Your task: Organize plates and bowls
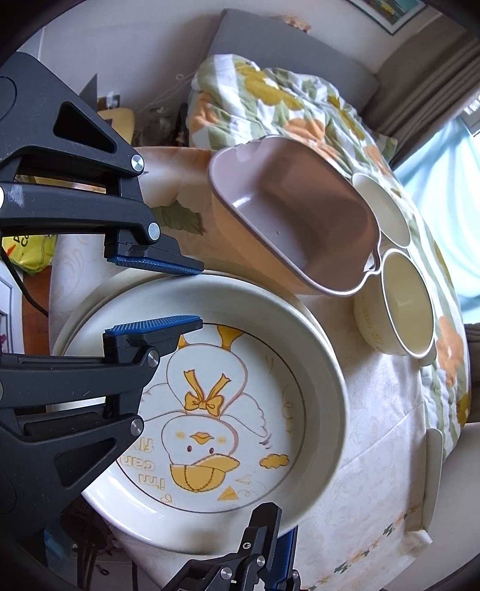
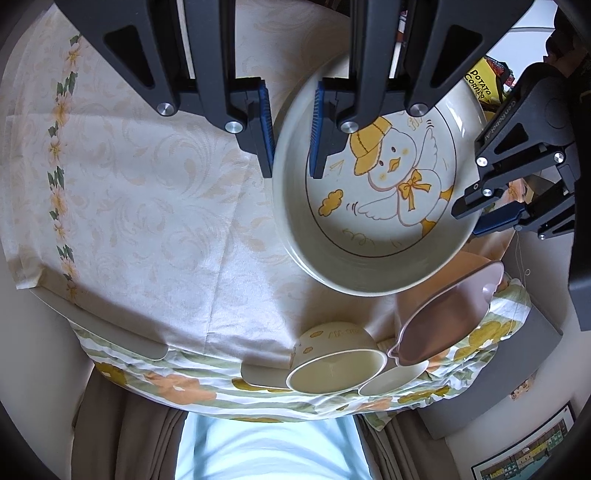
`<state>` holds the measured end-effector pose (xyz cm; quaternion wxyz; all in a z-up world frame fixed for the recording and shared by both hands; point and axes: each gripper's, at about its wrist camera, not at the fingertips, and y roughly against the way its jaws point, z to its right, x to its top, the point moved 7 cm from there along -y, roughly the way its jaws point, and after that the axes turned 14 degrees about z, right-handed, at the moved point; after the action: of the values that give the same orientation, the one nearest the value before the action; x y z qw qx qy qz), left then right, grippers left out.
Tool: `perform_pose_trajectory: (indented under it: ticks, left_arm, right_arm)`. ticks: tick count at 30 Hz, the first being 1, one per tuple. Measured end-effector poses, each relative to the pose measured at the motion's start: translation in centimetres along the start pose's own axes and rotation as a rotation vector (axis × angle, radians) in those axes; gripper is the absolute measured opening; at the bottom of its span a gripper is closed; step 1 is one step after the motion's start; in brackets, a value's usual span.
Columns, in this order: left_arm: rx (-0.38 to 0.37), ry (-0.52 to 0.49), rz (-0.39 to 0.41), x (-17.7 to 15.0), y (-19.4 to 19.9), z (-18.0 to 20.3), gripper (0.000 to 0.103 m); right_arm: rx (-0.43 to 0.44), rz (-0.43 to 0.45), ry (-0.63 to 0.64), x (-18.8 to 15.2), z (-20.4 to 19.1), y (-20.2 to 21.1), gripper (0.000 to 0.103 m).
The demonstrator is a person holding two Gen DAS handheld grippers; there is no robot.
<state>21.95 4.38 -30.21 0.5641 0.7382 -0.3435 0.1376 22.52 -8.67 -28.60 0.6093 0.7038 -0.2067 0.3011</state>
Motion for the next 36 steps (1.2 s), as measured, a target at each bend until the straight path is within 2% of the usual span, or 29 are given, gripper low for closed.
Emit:
perform_pose_trajectory:
  ticks: [10, 15, 16, 18, 19, 20, 21, 22, 23, 24, 28, 30, 31, 32, 34, 36]
  left_arm:
    - [-0.011, 0.032, -0.007, -0.1, -0.1, -0.3, 0.02]
    - [-0.032, 0.048, -0.01, -0.1, -0.2, -0.3, 0.024]
    - [-0.04, 0.051, -0.012, -0.1, -0.1, -0.2, 0.028]
    - [-0.041, 0.057, -0.009, 0.1, 0.0, -0.2, 0.053]
    - [-0.037, 0.057, 0.002, 0.3, 0.3, -0.2, 0.073]
    - [-0.031, 0.055, 0.017, 0.5, 0.6, -0.3, 0.08]
    - [-0.026, 0.051, 0.03, 0.8, 0.9, -0.3, 0.08]
    - [-0.024, 0.049, 0.036, 1.0, 1.2, -0.4, 0.08]
    - [-0.023, 0.051, 0.038, 1.1, 1.5, -0.5, 0.08]
    - [-0.024, 0.06, 0.039, 1.2, 1.8, -0.7, 0.08]
    - [-0.027, 0.155, 0.067, 2.0, 3.9, -2.5, 0.08]
    - [-0.026, 0.22, 0.1, 2.5, 5.5, -3.8, 0.086]
    - [-0.017, 0.251, 0.122, 2.9, 6.4, -4.6, 0.091]
    - [-0.008, 0.275, 0.147, 3.3, 7.3, -5.4, 0.093]
    - [0.014, 0.317, 0.202, 4.2, 9.0, -6.9, 0.096]
    - [0.051, 0.358, 0.241, 5.0, 10.4, -8.5, 0.102]
  right_arm:
    - [0.006, 0.006, -0.005, 0.0, 0.0, 0.0, 0.017]
    - [0.014, 0.006, -0.022, 0.0, 0.1, 0.0, 0.017]
    - [0.021, 0.002, -0.034, 0.1, 0.2, 0.0, 0.017]
    - [0.037, -0.005, -0.066, 0.2, 0.4, 0.1, 0.017]
    - [0.053, -0.003, -0.089, 0.3, 0.6, 0.2, 0.018]
    - [0.065, 0.014, -0.109, 0.5, 0.8, 0.5, 0.025]
    - [0.069, 0.036, -0.122, 0.8, 1.0, 1.1, 0.047]
    - [0.071, 0.051, -0.128, 1.1, 1.3, 1.6, 0.061]
    - [0.08, 0.062, -0.132, 1.5, 1.5, 2.1, 0.082]
    - [0.089, 0.073, -0.136, 1.8, 1.7, 2.7, 0.085]
    - [0.11, 0.114, -0.116, 3.6, 1.9, 4.7, 0.085]
    - [0.145, 0.159, -0.104, 4.9, 1.5, 5.9, 0.089]
    - [0.169, 0.186, -0.098, 5.7, 1.2, 6.5, 0.094]
    - [0.189, 0.209, -0.093, 6.4, 0.9, 7.0, 0.103]
    - [0.235, 0.27, -0.069, 8.3, 0.1, 8.0, 0.103]
    - [0.244, 0.278, -0.022, 9.8, -0.8, 8.2, 0.103]
